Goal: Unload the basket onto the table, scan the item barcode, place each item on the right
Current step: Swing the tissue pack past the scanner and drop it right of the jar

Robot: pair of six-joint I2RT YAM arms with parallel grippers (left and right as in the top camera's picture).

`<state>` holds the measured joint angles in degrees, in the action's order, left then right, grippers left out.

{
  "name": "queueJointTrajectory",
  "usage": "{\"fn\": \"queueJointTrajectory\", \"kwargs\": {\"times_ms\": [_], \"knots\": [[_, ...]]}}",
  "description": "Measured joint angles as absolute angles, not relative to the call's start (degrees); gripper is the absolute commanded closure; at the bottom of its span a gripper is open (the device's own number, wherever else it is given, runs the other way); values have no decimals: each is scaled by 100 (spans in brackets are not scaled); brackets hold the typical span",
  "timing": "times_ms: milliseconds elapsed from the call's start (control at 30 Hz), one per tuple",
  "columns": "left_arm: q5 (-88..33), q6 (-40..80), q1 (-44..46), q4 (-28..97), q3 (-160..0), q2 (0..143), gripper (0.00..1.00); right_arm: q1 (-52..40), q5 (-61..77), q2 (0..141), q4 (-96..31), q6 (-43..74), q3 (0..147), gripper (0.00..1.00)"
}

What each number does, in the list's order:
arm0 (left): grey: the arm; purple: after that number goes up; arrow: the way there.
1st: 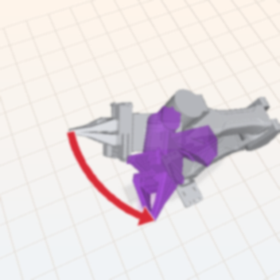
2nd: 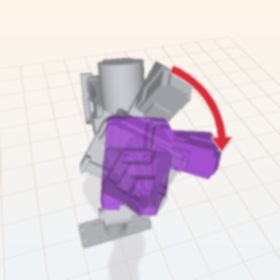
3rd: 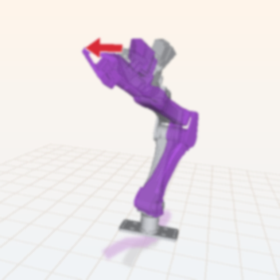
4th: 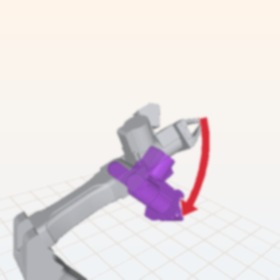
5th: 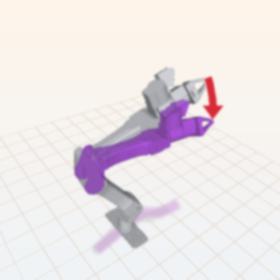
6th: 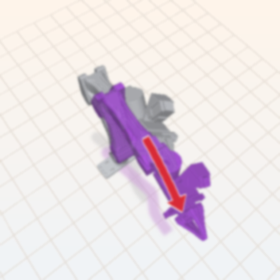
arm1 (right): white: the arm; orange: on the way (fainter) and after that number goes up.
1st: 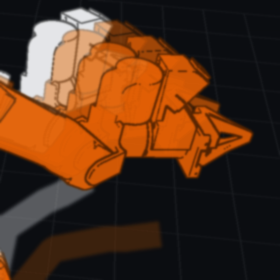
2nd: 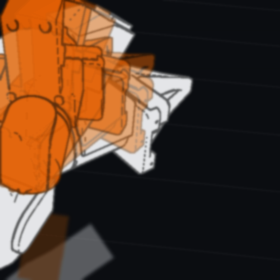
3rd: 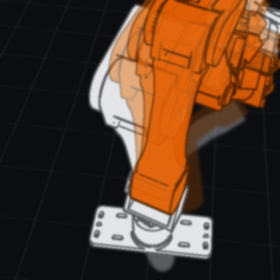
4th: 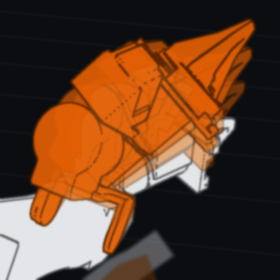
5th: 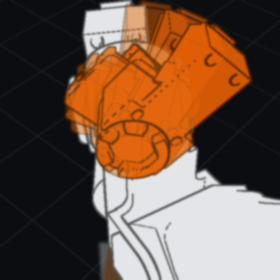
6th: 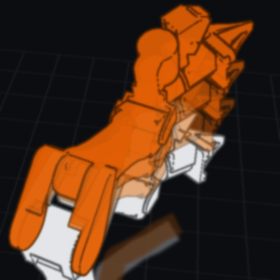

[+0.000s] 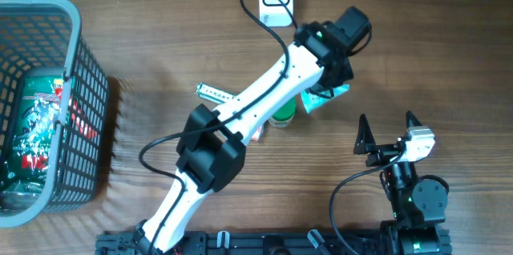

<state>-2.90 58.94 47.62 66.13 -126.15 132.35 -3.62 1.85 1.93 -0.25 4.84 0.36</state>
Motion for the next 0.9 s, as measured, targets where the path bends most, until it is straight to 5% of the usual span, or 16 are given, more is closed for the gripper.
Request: {"fn": "queueJointTrajectory", "kwargs": {"times_ms": [33, 167, 233, 567, 900], "knots": [[-309, 6060, 4794, 6626, -12558, 13268, 83, -362, 185, 193, -25, 484, 36, 0], [-462, 6501, 4877, 6641, -12444, 13384, 30, -362, 185, 193, -25, 484, 36, 0], [-508, 6536, 4875, 6648, -12444, 13384, 19, -362, 187, 193, -25, 484, 36, 0], [-231, 6414, 4320, 7509, -12449, 11909, 21, -362, 185, 193, -23, 484, 36, 0], [1761, 6342, 2864, 9284, -12475, 9258, 0, -362, 185, 193, -23, 484, 36, 0]]}}
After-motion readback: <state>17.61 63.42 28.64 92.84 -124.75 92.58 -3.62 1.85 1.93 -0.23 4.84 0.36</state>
